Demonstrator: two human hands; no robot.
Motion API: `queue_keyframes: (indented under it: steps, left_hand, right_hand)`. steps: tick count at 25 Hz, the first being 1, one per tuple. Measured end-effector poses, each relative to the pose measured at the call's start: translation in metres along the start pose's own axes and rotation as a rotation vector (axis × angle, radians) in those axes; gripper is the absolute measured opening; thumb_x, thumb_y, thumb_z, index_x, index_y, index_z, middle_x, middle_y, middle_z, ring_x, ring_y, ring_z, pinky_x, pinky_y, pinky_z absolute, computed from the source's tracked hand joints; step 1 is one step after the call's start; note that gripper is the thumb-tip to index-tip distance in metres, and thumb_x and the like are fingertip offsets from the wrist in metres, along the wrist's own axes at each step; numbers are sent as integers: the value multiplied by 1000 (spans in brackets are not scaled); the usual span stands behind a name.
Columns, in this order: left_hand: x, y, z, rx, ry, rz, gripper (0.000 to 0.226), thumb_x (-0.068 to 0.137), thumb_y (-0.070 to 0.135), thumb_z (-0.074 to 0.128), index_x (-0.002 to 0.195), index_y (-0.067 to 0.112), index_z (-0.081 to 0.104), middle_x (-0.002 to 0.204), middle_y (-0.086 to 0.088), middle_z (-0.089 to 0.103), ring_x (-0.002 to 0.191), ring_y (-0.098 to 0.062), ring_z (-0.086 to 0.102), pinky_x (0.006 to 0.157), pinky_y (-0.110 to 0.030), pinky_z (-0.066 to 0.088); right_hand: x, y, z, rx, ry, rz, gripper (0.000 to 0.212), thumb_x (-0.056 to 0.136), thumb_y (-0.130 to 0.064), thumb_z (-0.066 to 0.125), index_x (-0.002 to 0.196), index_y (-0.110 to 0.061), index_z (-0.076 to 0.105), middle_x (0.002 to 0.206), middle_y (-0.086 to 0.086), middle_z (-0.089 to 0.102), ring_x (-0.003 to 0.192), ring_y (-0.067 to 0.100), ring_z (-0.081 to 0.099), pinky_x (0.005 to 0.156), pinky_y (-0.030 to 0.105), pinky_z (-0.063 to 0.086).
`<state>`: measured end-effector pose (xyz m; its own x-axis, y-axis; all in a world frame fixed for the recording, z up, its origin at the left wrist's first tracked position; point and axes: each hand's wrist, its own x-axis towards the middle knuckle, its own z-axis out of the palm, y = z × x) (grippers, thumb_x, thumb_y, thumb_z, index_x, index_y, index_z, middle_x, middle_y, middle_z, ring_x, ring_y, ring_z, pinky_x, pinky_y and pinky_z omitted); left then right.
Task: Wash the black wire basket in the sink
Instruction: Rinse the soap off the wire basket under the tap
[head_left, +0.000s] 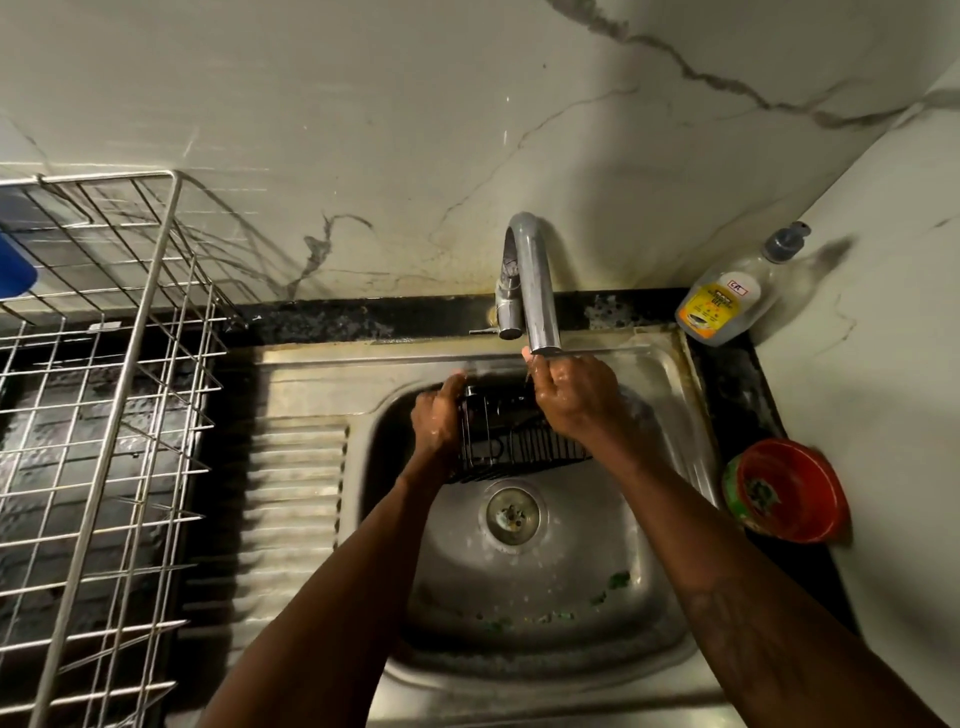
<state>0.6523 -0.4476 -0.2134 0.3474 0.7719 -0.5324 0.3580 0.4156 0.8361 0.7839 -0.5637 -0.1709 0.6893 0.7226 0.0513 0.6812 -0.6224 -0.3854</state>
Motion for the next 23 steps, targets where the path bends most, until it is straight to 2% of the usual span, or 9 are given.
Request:
queue_keyframes:
  steps: [2,4,7,10,12,16,18,21,23]
  left_hand:
    - [-11,24,7,-100,-156,68,51,103,48,52,92,4,75,66,-2,68,60,-15,65,56,-26,53]
    - [-21,47,19,89,-213,210,49,103,52,50,80,18,75,66,4,69,61,-12,66,62,-27,54]
    - [-27,48,36,396,-21,335,57,104,51,48,56,21,59,56,3,60,52,-13,57,59,-28,47]
    - [-18,35,37,241,39,300,64,100,55,56,48,17,54,48,0,55,45,-15,50,56,-30,43]
    - [-13,36,31,182,9,276,67,96,62,58,47,16,56,45,-2,56,42,-15,51,52,-31,46]
    - [-14,44,35,218,48,276,65,97,62,57,49,19,46,45,2,44,42,-15,39,52,-27,39]
    - [-14,46,35,397,24,431,62,101,55,53,52,17,52,47,4,48,42,-13,41,53,-26,41]
    - [-20,53,31,933,36,692,56,107,49,40,73,14,68,63,-2,58,57,-18,50,62,-32,42]
    - [-21,56,31,1026,34,724,56,109,46,36,80,12,69,73,-8,65,64,-23,52,66,-33,38]
  right_hand:
    - [5,-12,-8,-116,-6,50,53,105,-42,41,73,-12,68,66,7,68,59,24,63,58,33,52]
    - [13,-25,-20,-200,-60,152,45,105,-40,45,85,-11,72,78,9,70,70,25,62,66,34,50]
    - [6,-47,-23,-93,-125,199,46,106,-45,43,94,-12,73,82,10,69,76,27,64,77,38,55]
    - [-20,-50,-8,-21,50,-12,46,107,-40,41,86,-17,74,73,7,73,67,27,69,70,38,55]
    - [-17,-27,-8,-34,38,-107,45,106,-46,39,90,-22,74,74,2,72,68,21,67,73,36,52]
    - [3,-11,-21,60,0,207,51,100,-55,48,68,-21,68,54,-5,57,48,13,56,53,27,47]
    - [2,-21,-18,44,55,293,48,97,-47,53,66,-14,69,56,2,61,53,23,61,55,32,53]
    - [-5,-41,-22,-40,23,254,43,99,-41,51,79,-10,75,75,14,71,71,34,68,66,40,57]
    - [2,-48,-31,1,-22,280,41,99,-41,55,93,-5,74,88,17,73,84,37,69,75,45,58]
